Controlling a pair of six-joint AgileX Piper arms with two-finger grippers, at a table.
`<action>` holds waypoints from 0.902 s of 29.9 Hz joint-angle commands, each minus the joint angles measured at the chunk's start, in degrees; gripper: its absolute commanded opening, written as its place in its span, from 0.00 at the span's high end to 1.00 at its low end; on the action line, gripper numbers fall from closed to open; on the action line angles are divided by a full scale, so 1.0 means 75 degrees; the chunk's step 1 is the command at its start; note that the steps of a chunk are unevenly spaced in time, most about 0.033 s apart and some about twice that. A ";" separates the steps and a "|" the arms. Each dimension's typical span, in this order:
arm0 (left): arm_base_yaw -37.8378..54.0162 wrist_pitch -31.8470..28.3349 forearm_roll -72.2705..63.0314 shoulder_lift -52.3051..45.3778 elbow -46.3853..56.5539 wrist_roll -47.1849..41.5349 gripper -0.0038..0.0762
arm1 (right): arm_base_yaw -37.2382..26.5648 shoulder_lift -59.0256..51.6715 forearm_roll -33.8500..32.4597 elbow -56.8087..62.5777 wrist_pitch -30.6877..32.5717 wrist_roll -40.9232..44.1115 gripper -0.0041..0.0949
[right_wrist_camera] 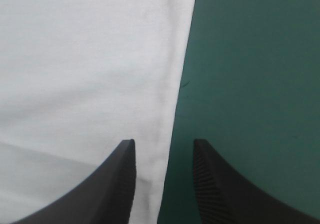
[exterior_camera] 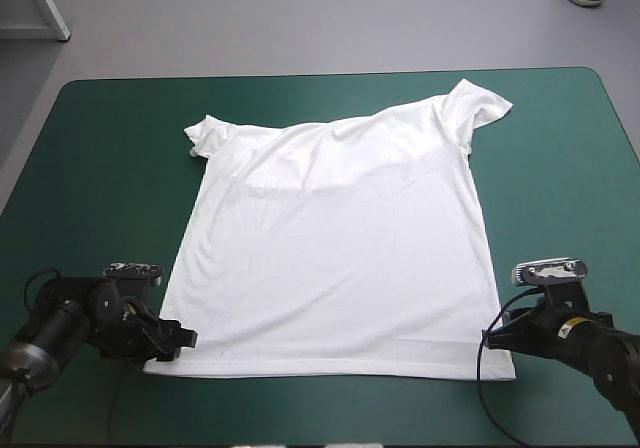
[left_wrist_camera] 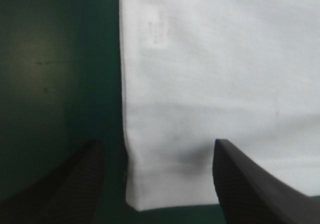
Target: Fold the cloth
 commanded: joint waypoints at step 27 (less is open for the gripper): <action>-0.0016 -0.0416 -0.0706 0.0770 -0.0142 0.1660 0.93 | -0.0074 0.0103 0.0184 -0.0259 0.0509 0.0378 0.43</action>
